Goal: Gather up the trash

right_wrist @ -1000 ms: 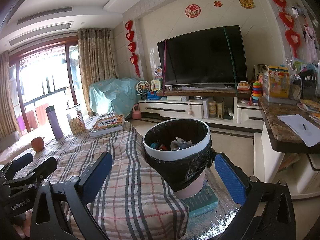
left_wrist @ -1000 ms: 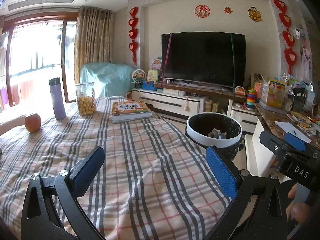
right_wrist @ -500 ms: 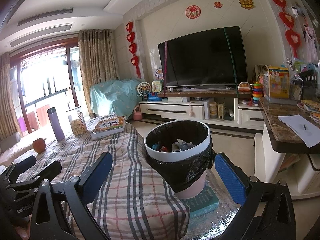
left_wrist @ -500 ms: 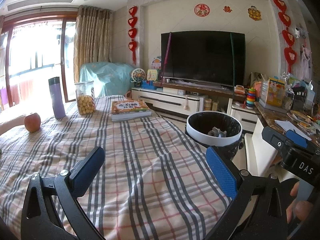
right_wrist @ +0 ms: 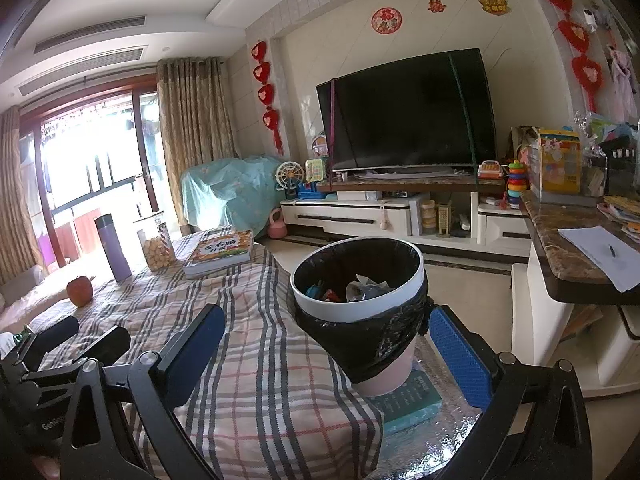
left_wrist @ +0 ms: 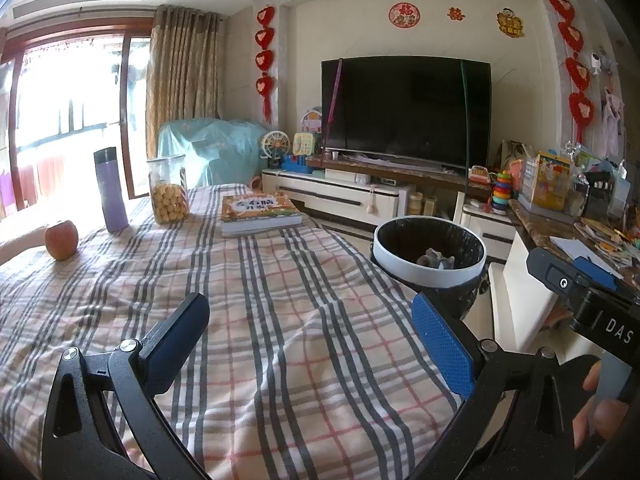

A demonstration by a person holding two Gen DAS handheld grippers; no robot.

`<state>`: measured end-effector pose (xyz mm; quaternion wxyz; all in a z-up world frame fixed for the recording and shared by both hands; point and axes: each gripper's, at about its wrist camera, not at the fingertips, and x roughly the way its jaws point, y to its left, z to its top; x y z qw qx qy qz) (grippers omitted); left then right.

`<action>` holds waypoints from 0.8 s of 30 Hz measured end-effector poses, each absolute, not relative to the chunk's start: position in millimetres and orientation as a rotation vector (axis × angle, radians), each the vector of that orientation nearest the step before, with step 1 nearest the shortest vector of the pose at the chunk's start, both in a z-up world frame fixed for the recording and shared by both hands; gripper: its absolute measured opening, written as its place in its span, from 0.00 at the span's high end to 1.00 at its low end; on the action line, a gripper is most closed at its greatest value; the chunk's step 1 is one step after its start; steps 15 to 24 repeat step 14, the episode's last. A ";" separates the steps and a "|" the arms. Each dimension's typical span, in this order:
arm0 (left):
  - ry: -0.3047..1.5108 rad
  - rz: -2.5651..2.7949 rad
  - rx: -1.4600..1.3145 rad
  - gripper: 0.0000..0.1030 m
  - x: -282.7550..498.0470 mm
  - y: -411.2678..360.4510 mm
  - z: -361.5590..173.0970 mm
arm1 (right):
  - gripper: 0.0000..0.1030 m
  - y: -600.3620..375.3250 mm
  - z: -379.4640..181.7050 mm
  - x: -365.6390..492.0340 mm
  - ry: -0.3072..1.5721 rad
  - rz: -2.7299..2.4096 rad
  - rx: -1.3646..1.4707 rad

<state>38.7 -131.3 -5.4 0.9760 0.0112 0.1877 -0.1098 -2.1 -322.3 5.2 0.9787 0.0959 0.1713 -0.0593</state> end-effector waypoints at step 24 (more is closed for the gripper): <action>0.409 -0.234 0.001 0.00 53.4 -124.2 -3.3 | 0.00 -326.3 3.0 10.8 0.376 -0.106 0.225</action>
